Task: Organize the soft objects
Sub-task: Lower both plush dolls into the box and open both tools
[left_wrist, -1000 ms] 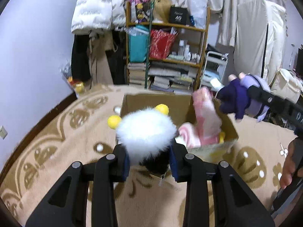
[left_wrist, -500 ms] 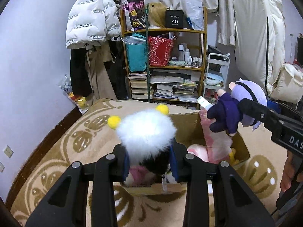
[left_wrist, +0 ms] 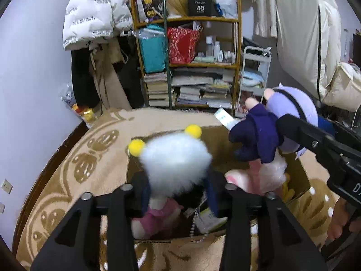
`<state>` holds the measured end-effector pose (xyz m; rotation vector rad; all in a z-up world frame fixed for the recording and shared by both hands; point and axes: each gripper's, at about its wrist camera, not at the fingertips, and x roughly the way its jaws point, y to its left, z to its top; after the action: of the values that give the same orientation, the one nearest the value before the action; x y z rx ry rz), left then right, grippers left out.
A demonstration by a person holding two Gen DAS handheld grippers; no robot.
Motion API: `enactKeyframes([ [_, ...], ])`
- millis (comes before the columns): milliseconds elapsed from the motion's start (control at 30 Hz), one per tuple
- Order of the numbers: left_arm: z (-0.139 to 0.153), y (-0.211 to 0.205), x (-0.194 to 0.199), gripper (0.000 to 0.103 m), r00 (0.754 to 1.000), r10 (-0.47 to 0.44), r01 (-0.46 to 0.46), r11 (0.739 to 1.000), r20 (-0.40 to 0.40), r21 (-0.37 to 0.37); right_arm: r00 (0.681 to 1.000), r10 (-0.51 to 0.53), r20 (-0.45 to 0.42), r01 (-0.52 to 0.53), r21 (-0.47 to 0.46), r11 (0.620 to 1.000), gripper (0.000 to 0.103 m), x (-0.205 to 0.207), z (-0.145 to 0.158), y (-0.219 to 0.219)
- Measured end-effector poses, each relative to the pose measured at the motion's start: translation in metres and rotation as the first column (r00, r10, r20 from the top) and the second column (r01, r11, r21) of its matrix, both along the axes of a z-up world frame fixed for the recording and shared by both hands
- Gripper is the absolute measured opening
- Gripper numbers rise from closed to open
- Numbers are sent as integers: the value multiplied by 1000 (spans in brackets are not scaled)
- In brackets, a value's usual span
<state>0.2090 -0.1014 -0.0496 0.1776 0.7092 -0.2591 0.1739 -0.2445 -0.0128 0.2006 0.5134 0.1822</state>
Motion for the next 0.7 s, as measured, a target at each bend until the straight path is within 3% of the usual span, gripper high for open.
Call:
enactKeyframes([
  [33, -1, 2, -1, 59, 1000, 8, -8, 1000, 5, -3, 1000, 1, -1, -1, 6, 1000, 66, 1, -2, 1],
  [267, 1, 19, -9, 71, 998, 61, -61, 998, -8, -12, 1000, 14, -27, -14, 9, 1000, 67, 4, -8, 2],
  [333, 2, 25, -14, 75, 997, 77, -77, 997, -5, 3, 999, 17, -29, -16, 13, 1000, 73, 4, -9, 1],
  [400, 4, 30, -19, 79, 996, 90, -90, 996, -3, 12, 1000, 16, -26, -16, 10, 1000, 86, 3, -8, 2],
  [500, 9, 38, -28, 85, 995, 105, -105, 994, 1, 5, 1000, 6, -22, -6, 7, 1000, 88, -1, -5, 1],
  [600, 16, 46, -38, 89, 993, 121, -121, 993, 9, 0, 999, -13, -32, 13, -2, 1000, 100, -8, 0, -1],
  [700, 26, 53, -52, 94, 990, 136, -136, 991, 35, -1, 999, -32, -25, 32, -3, 999, 103, -21, 8, -4],
])
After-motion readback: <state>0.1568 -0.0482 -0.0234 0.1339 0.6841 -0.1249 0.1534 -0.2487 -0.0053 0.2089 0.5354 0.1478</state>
